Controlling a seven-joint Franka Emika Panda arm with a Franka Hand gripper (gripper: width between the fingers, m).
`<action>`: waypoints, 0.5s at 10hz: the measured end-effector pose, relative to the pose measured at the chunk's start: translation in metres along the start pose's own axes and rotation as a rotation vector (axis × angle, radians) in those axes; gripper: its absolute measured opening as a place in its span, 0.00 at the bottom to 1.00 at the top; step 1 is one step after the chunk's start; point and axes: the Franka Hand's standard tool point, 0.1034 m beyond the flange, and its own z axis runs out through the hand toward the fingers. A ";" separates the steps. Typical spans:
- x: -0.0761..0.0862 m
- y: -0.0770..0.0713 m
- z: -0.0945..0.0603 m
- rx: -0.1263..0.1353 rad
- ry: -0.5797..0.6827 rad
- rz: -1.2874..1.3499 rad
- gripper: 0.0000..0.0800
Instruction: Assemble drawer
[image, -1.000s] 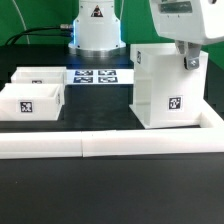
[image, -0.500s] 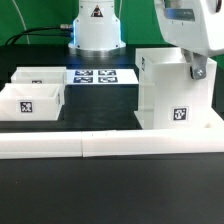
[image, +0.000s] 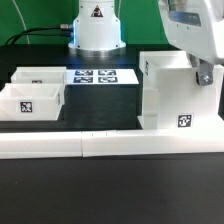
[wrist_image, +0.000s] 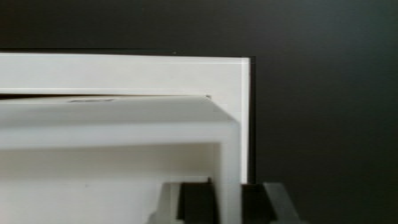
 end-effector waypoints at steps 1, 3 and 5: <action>0.000 0.000 0.000 0.000 0.000 -0.001 0.05; -0.001 -0.001 0.000 0.003 0.000 -0.012 0.16; -0.002 -0.001 -0.001 0.006 0.000 -0.016 0.62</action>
Offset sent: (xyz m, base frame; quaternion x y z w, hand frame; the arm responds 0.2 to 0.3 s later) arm 0.0000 0.0000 0.0000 0.0000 0.0000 0.0000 1.0000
